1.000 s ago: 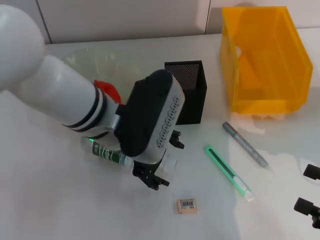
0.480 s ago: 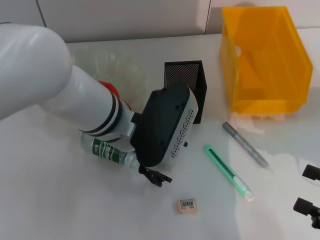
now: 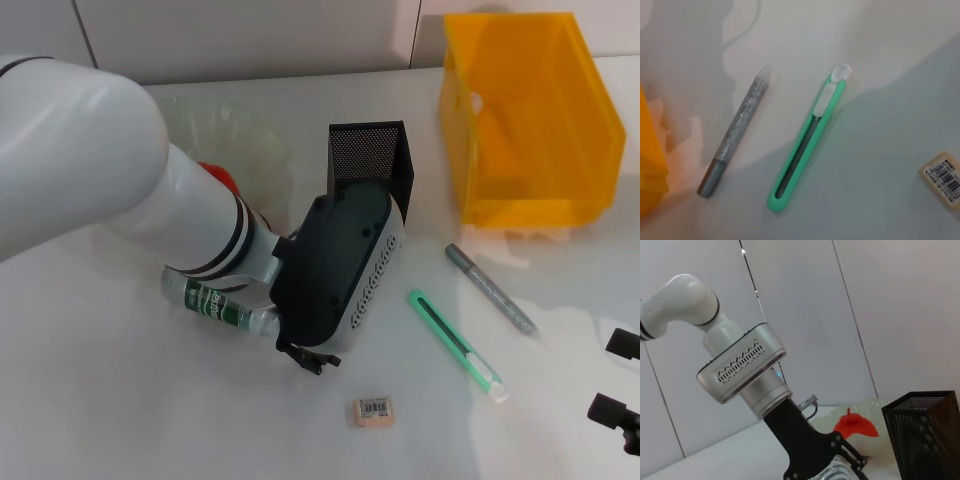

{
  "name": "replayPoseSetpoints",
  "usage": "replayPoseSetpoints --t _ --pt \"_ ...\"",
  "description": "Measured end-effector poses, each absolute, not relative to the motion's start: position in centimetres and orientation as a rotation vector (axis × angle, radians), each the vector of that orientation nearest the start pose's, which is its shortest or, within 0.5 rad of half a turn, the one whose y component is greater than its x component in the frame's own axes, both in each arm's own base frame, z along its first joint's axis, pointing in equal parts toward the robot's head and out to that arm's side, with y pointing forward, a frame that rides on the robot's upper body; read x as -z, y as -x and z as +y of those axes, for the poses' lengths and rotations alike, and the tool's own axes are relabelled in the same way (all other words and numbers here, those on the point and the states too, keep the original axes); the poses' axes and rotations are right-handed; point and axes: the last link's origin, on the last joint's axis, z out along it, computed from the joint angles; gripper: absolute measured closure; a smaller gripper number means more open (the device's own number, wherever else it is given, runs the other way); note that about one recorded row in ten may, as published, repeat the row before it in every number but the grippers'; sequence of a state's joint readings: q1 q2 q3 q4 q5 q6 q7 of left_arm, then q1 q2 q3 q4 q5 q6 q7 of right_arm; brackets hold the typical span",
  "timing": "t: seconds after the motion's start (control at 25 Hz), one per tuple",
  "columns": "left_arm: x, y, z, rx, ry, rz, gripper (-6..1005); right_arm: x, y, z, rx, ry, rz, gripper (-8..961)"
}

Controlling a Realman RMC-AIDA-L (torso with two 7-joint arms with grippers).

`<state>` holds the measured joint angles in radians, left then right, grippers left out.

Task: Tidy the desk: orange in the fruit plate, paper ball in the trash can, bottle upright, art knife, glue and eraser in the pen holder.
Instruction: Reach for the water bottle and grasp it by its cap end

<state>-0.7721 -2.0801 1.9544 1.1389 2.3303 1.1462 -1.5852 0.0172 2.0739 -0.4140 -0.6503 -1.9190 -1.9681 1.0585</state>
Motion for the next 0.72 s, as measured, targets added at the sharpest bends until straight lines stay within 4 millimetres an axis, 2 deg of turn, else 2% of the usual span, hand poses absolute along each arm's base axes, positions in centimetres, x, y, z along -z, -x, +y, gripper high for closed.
replayPoseSetpoints --t 0.28,0.48,0.72 --pt "12.61 11.76 33.11 -0.605 2.894 1.07 249 -4.68 -35.54 14.54 -0.965 2.379 0.705 105" --pt "12.7 11.72 33.21 -0.611 2.89 1.075 434 -4.7 -35.6 14.65 -0.958 2.378 0.708 105" --pt "12.78 11.73 33.19 -0.648 2.869 1.109 455 -4.55 -35.74 14.72 -0.945 2.377 0.718 105"
